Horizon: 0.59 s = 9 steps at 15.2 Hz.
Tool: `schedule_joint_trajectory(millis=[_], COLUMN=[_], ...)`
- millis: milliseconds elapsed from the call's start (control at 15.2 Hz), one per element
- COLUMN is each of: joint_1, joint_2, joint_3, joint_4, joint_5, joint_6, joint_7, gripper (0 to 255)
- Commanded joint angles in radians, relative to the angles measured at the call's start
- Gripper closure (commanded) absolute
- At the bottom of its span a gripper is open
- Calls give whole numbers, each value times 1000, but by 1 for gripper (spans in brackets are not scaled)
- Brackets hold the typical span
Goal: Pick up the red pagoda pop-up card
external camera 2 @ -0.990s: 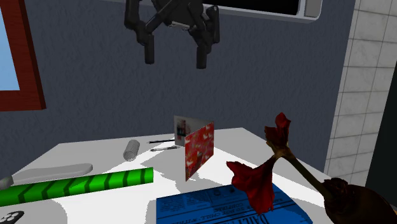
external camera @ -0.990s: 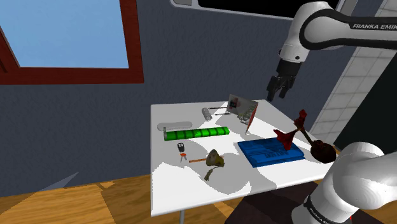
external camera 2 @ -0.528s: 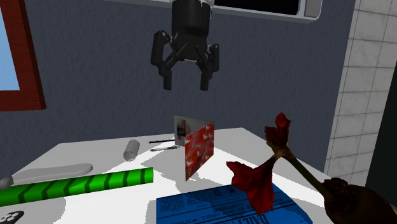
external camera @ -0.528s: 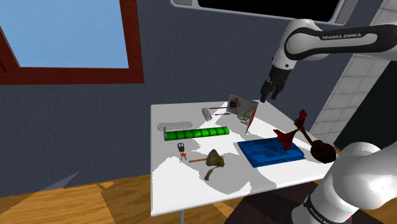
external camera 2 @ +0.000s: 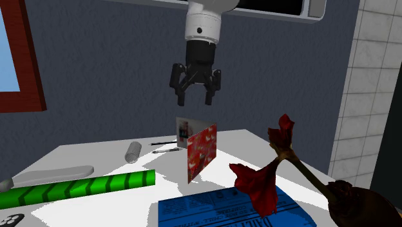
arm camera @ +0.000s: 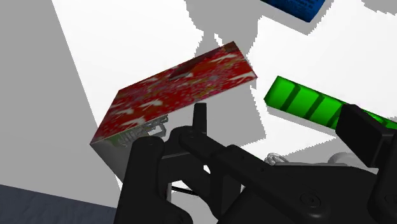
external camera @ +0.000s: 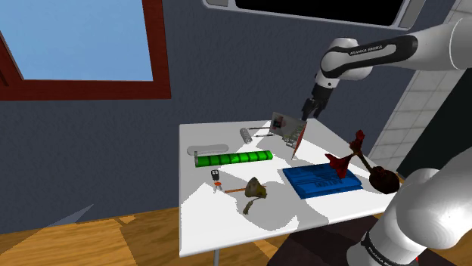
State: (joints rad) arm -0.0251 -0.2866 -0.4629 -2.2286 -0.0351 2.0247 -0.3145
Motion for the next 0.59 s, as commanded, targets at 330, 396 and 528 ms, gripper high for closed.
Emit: schedule_joint_trajectory(millis=[330,396,528], joint_1=[0,-7,-28], joint_2=[291,335,424], joint_3=[-103,-110,-116], joint_4=[178,210,277], joint_5=[187,222,291], joint_6=[92,97,100], joint_7=[-227,-260,-324], gripper=[0,0,0])
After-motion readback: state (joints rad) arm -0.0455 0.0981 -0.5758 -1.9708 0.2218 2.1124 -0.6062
